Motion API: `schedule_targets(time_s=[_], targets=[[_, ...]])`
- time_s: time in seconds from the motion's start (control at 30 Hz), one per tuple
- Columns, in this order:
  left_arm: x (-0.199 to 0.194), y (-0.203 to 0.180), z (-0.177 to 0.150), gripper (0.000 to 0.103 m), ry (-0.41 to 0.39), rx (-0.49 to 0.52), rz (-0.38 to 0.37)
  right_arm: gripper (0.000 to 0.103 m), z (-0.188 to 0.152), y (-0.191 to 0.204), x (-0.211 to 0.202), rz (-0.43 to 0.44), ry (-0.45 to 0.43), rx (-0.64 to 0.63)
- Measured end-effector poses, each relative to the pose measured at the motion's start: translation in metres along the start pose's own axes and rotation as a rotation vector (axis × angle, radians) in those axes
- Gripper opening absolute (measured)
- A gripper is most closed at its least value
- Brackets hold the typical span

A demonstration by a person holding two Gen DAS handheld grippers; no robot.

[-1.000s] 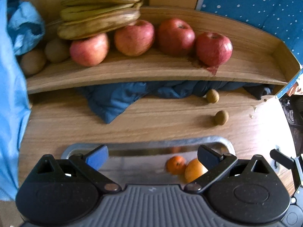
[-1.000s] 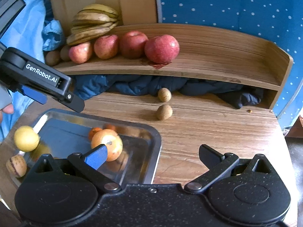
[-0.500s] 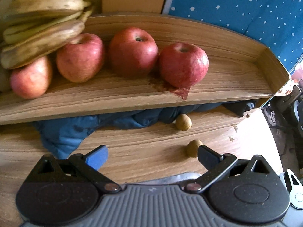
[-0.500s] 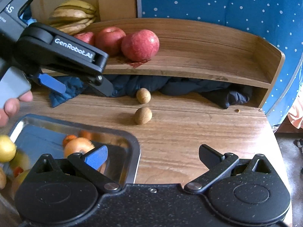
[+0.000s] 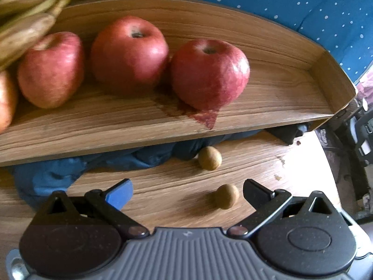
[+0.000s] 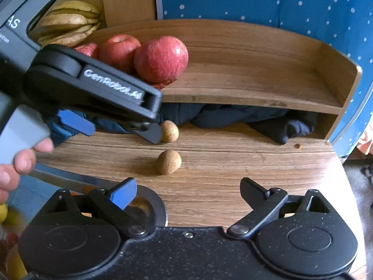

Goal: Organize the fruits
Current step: 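Close the right tool on a brown fruit while the left tool grasps the other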

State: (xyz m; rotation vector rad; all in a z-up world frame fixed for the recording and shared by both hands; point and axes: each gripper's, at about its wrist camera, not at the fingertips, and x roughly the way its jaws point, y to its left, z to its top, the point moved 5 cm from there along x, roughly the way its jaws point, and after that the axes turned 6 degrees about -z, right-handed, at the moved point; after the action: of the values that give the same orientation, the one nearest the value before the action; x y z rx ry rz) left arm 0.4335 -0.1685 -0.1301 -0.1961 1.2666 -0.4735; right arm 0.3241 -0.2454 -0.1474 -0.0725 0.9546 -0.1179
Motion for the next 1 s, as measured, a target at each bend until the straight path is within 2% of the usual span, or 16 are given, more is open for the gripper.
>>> schedule_targets(time_s=[0.17,0.23,0.43,0.63,0.9,1.0], targets=[[0.007,-0.001,0.007,0.097,-0.003,-0.003,-0.044,0.081,0.004,0.005,0.013,0.02,0.01,0.023],[0.009,-0.001,0.008,0.09,-0.002,-0.009,-0.064,0.074,0.004,0.008,0.017,0.025,0.013,0.024],[0.016,-0.002,0.009,0.077,0.018,-0.023,-0.118,0.057,0.004,0.012,0.025,0.03,0.021,0.024],[0.019,0.004,0.013,0.066,0.019,-0.038,-0.148,0.052,0.006,0.019,0.031,0.045,0.019,-0.005],[0.026,0.007,0.014,0.057,0.024,-0.049,-0.135,0.041,0.01,0.023,0.033,0.049,0.006,-0.033],[0.028,0.005,0.015,0.05,0.021,-0.044,-0.141,0.038,0.012,0.024,0.034,0.049,0.005,-0.038]])
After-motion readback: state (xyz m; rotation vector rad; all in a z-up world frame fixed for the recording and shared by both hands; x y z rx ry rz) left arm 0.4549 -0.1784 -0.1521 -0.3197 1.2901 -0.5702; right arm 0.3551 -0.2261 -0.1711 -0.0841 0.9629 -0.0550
